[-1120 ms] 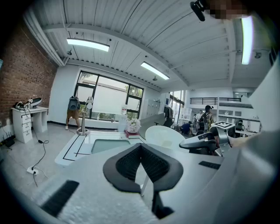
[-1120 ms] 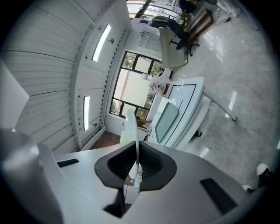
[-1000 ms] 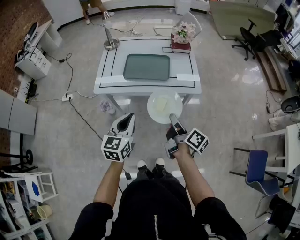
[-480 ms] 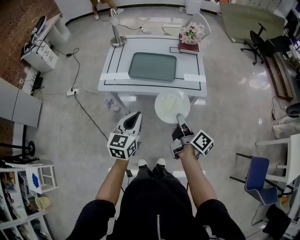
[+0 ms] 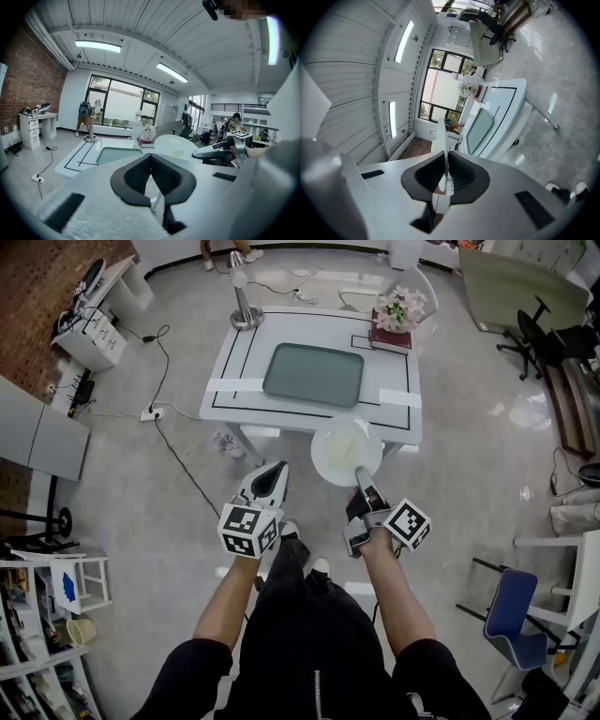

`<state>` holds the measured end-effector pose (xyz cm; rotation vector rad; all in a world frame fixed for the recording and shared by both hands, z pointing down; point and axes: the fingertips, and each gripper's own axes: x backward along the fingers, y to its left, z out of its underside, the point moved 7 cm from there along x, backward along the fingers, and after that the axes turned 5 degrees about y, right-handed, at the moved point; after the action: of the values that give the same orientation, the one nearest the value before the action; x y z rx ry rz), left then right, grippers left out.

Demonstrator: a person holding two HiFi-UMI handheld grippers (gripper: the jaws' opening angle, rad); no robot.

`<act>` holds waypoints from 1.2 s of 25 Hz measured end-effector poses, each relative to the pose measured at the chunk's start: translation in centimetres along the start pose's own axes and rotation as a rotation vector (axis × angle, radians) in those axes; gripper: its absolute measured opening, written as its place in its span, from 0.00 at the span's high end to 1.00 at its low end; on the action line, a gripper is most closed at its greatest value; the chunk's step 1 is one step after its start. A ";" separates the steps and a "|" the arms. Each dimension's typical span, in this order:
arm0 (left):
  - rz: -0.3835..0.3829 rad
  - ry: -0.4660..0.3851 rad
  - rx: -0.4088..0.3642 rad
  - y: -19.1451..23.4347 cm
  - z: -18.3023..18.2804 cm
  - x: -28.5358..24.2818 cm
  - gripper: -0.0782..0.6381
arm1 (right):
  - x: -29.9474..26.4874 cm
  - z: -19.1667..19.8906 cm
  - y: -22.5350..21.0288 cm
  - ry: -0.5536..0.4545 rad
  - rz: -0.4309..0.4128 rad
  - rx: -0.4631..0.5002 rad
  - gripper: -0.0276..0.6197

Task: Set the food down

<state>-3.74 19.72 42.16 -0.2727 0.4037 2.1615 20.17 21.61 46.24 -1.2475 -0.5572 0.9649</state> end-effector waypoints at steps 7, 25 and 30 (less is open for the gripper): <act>0.003 0.004 0.018 3.8 -1.1 -5.2 0.88 | -5.5 -2.5 -1.4 0.018 0.023 -0.002 0.92; 0.110 0.080 0.053 20.0 -7.0 -21.7 0.88 | -26.2 -10.1 -3.0 -0.031 0.131 -0.032 0.92; 0.131 0.106 0.066 22.7 -7.0 -24.6 0.88 | -30.2 -10.4 -4.5 -0.024 0.164 -0.056 0.92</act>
<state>-7.77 -13.71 48.24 -0.3335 0.5661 2.2631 14.52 -9.57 52.09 -1.3486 -0.5095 1.1092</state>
